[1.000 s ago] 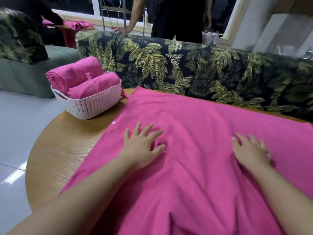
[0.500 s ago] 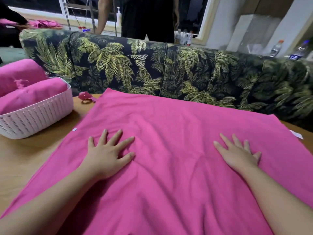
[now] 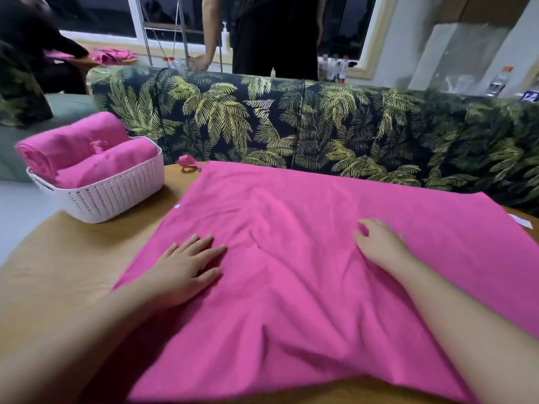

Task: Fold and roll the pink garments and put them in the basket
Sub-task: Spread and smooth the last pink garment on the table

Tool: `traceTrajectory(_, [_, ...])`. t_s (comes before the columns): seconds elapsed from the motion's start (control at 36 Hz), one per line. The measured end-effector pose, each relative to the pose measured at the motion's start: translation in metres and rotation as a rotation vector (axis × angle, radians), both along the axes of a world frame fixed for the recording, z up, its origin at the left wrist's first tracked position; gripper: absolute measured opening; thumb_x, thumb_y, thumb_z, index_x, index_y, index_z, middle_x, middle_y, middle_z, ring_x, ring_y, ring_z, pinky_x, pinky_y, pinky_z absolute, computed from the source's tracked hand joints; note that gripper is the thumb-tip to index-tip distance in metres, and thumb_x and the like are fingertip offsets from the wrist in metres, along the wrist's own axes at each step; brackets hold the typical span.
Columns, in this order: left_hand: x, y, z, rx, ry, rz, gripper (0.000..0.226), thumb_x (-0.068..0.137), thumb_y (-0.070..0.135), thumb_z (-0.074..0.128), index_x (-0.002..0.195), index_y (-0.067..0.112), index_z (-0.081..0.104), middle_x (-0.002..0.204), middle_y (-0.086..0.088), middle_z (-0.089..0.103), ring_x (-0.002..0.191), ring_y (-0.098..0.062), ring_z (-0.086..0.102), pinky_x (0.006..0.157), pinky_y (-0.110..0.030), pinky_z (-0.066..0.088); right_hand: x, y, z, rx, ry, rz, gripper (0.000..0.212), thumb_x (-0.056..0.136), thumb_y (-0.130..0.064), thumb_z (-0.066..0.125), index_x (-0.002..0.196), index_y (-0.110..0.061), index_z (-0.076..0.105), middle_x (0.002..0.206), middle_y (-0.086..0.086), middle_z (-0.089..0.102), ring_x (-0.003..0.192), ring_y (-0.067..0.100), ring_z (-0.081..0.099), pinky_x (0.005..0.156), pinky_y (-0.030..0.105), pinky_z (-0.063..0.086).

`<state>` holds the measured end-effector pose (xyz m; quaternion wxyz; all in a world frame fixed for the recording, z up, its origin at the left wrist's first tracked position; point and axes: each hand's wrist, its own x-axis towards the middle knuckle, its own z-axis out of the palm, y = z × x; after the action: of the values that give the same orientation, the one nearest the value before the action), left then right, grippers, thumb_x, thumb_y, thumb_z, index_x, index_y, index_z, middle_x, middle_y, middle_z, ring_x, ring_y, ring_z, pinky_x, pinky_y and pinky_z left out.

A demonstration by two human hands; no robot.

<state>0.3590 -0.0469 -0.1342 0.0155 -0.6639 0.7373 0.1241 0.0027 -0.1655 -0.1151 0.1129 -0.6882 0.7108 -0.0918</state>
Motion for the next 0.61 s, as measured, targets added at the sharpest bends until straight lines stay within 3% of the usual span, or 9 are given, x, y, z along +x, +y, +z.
traceTrajectory(0.14, [0.026,0.059,0.003,-0.004,0.027,-0.005,0.118,0.035,0.095,-0.026,0.142,0.053,0.0,0.16,0.011,-0.005,0.145,-0.007,-0.01,0.117,-0.032,0.0,0.077,0.041,0.018,0.009,-0.125,0.259,0.043,0.098,-0.028,0.05,0.137,-0.012,0.05,0.143,0.009,0.048,0.132,0.023,0.043,0.107,0.027,0.031])
traceTrajectory(0.25, [0.048,0.106,0.004,-0.064,0.08,0.035,0.119,0.041,0.097,-0.02,0.145,0.049,0.013,0.158,0.014,0.004,0.147,-0.008,0.003,0.114,-0.021,0.001,0.141,0.076,0.028,0.102,-0.146,0.468,0.044,0.096,-0.031,0.053,0.137,-0.015,0.05,0.143,0.008,0.047,0.129,0.021,0.046,0.107,0.027,0.033])
traceTrajectory(0.33, [0.064,0.138,0.004,-0.169,0.204,0.118,0.11,0.056,0.098,0.012,0.142,0.036,0.039,0.148,0.011,0.027,0.139,-0.01,0.028,0.111,-0.019,0.015,0.184,0.101,0.034,0.158,-0.11,0.616,0.047,0.096,-0.032,0.053,0.139,-0.014,0.047,0.145,0.008,0.045,0.13,0.022,0.044,0.109,0.027,0.031])
traceTrajectory(0.39, [0.074,0.156,-0.001,-0.321,0.336,0.158,0.069,0.071,0.073,0.043,0.129,0.037,0.056,0.133,-0.001,0.05,0.119,-0.009,0.05,0.105,-0.026,0.035,0.209,0.118,0.037,0.19,-0.098,0.685,0.049,0.097,-0.031,0.053,0.141,-0.013,0.045,0.146,0.007,0.042,0.131,0.022,0.043,0.108,0.027,0.031])
traceTrajectory(0.44, [0.08,0.174,0.0,-0.41,0.454,0.232,0.031,0.078,0.048,0.066,0.108,0.05,0.058,0.113,0.006,0.056,0.094,0.004,0.055,0.085,-0.013,0.045,0.23,0.131,0.036,0.205,-0.085,0.734,0.051,0.096,-0.03,0.054,0.142,-0.01,0.043,0.147,0.008,0.042,0.132,0.022,0.042,0.108,0.027,0.031])
traceTrajectory(0.53, [0.086,0.197,-0.001,-0.356,0.541,0.316,0.038,0.078,0.024,0.077,0.095,0.047,0.051,0.089,0.01,0.06,0.08,0.008,0.057,0.065,-0.007,0.041,0.254,0.148,0.029,0.209,-0.078,0.771,0.052,0.095,-0.028,0.056,0.141,-0.007,0.044,0.143,0.011,0.047,0.129,0.024,0.045,0.108,0.029,0.034])
traceTrajectory(0.61, [0.089,0.214,0.0,-0.31,0.654,0.323,0.039,0.07,0.04,0.08,0.097,0.049,0.053,0.087,0.02,0.062,0.075,0.001,0.061,0.063,-0.009,0.044,0.265,0.161,0.02,0.193,-0.036,0.812,0.052,0.095,-0.033,0.055,0.14,-0.008,0.045,0.143,0.011,0.046,0.132,0.026,0.042,0.109,0.031,0.032])
